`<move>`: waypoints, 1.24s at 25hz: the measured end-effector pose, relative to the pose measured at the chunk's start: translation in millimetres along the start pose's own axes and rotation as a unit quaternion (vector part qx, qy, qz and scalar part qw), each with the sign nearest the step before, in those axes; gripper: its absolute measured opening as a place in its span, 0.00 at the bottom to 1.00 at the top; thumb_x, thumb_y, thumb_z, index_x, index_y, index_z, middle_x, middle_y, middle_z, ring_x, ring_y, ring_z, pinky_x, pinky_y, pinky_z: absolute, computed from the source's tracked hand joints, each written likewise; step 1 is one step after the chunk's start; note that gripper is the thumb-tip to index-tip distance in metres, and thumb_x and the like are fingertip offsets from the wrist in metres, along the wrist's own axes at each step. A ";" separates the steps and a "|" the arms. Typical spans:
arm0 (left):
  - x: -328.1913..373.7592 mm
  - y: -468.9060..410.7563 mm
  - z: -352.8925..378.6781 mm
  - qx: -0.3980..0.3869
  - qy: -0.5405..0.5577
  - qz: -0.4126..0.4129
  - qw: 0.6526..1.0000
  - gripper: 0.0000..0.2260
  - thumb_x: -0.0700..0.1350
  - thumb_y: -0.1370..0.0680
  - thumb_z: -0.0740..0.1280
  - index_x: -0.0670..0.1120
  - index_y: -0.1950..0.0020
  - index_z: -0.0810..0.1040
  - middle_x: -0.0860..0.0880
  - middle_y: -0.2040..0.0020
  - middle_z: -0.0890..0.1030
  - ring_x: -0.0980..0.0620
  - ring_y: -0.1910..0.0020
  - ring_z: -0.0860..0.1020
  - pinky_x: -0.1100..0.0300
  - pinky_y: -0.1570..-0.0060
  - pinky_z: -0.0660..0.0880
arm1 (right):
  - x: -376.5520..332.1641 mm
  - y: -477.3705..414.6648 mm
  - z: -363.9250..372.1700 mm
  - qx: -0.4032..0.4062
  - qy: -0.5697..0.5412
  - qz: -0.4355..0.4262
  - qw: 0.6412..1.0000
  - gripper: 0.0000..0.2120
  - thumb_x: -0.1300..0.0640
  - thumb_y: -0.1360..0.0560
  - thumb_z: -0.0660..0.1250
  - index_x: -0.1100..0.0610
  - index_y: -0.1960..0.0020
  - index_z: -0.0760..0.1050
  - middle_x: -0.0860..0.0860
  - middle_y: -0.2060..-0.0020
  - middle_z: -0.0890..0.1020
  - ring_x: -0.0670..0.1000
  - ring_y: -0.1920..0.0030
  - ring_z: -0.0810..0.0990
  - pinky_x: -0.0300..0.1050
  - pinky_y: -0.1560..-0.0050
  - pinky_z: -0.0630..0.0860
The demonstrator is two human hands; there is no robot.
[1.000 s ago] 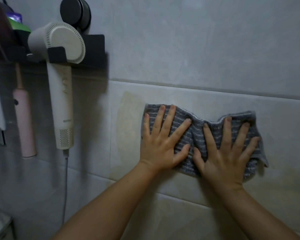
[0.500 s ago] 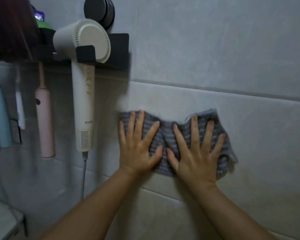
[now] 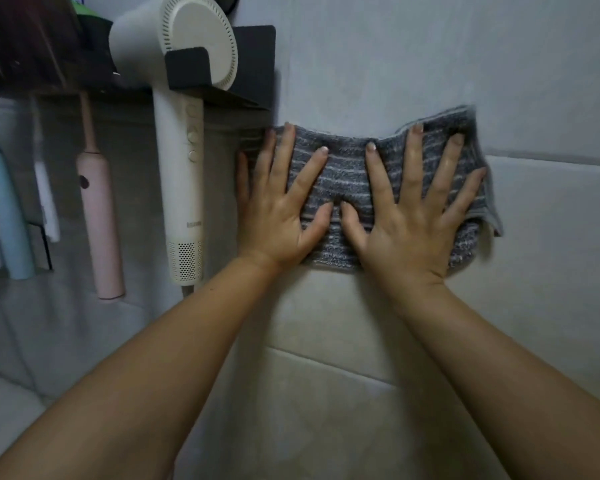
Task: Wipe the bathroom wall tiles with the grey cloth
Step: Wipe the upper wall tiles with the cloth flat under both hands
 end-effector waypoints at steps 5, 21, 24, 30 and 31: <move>-9.8 77.5 12.9 -0.016 -0.012 -0.005 1.000 0.29 0.59 0.24 0.58 0.52 0.24 0.62 0.38 0.23 0.59 0.38 0.22 0.55 0.33 0.28 0.54 | -22.2 72.9 16.9 -0.018 -0.029 -0.073 0.997 0.27 0.39 0.20 0.54 0.47 0.24 0.62 0.56 0.24 0.59 0.67 0.25 0.53 0.70 0.28 0.47; 94.8 139.4 34.8 -0.012 -0.006 0.035 0.999 0.27 0.60 0.24 0.58 0.54 0.26 0.65 0.40 0.24 0.62 0.41 0.21 0.54 0.34 0.28 0.51 | 63.8 173.8 8.4 -0.001 -0.014 -0.074 0.997 0.28 0.39 0.23 0.60 0.48 0.26 0.64 0.54 0.24 0.60 0.61 0.22 0.49 0.67 0.27 0.50; 110.4 93.6 29.7 0.007 0.012 0.067 0.998 0.28 0.60 0.25 0.60 0.55 0.26 0.66 0.42 0.23 0.62 0.40 0.23 0.59 0.33 0.28 0.53 | 86.7 140.0 -2.4 0.026 -0.004 -0.030 0.999 0.28 0.41 0.24 0.61 0.47 0.26 0.63 0.55 0.25 0.60 0.65 0.24 0.54 0.69 0.27 0.49; 108.5 87.2 30.0 0.007 -0.001 0.034 0.999 0.28 0.59 0.23 0.58 0.53 0.23 0.62 0.40 0.22 0.59 0.37 0.23 0.57 0.32 0.28 0.52 | 85.8 122.7 -3.3 0.003 -0.002 -0.039 0.999 0.28 0.39 0.22 0.57 0.46 0.24 0.61 0.55 0.25 0.61 0.66 0.26 0.55 0.69 0.28 0.47; 115.1 106.0 33.6 -0.004 0.001 0.033 0.999 0.28 0.59 0.23 0.58 0.54 0.23 0.62 0.39 0.22 0.58 0.38 0.23 0.56 0.31 0.28 0.51 | 88.4 141.8 -2.1 -0.014 -0.006 -0.057 0.998 0.28 0.39 0.22 0.57 0.46 0.24 0.61 0.54 0.25 0.60 0.66 0.25 0.54 0.70 0.28 0.47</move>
Point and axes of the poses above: each hand's wrist, its own y-axis away from the middle knuckle, its own z-axis out of the palm, x = y × z, the point moved 3 cm from there along -y, towards the middle knuckle
